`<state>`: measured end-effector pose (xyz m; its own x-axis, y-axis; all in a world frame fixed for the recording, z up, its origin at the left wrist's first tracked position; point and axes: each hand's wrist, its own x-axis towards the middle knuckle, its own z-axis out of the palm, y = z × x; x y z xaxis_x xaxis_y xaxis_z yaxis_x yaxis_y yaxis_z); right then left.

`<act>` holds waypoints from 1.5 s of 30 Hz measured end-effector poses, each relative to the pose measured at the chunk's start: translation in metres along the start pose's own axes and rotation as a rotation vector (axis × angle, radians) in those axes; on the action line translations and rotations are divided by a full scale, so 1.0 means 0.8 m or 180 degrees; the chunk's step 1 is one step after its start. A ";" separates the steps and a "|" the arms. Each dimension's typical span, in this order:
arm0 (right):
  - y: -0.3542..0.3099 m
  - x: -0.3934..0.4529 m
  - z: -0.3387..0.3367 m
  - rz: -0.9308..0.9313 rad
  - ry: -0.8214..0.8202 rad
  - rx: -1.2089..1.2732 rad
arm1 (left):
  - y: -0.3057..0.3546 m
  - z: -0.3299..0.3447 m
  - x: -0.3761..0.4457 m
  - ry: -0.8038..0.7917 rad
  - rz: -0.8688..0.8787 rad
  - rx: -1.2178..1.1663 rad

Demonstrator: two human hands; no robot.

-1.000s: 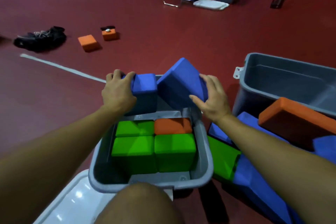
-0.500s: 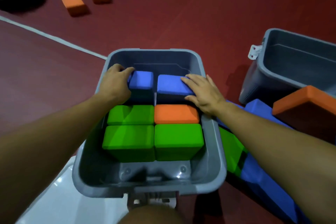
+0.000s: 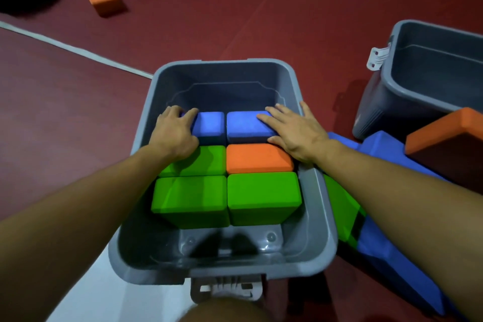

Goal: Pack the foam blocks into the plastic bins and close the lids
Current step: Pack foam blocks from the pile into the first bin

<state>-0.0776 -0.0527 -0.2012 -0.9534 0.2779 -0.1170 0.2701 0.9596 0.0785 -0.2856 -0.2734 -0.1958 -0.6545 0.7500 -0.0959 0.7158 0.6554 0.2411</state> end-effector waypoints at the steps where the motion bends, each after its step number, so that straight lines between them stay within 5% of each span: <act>1: 0.000 0.000 0.001 0.0003 -0.0036 -0.0055 | 0.000 0.004 0.001 0.0027 0.0038 0.0041; 9: -0.005 -0.001 -0.006 0.0049 -0.0310 -0.0275 | 0.002 0.034 -0.003 -0.0292 -0.0118 0.0388; 24: -0.014 0.009 -0.009 0.0168 -0.0690 -0.0305 | 0.044 0.073 -0.024 0.0387 -0.0033 0.0275; 28: -0.015 0.004 -0.007 0.0114 -0.0426 -0.0371 | 0.046 0.070 -0.025 0.0401 -0.0054 0.0321; 33: -0.008 -0.004 -0.019 -0.0017 -0.0584 -0.0120 | 0.051 0.064 -0.027 0.0176 -0.0085 0.0397; 37: -0.003 -0.038 -0.015 -0.0017 -0.0084 0.0467 | 0.075 0.042 -0.018 -0.0182 -0.0240 0.0222; 45: 0.047 -0.148 -0.045 -0.0185 0.0222 0.0693 | 0.205 -0.021 -0.024 -0.0734 0.0517 0.0180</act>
<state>0.0408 -0.0513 -0.1488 -0.9732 0.2256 -0.0457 0.2299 0.9627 -0.1428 -0.1597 -0.1816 -0.1378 -0.4620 0.8418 -0.2791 0.8234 0.5241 0.2177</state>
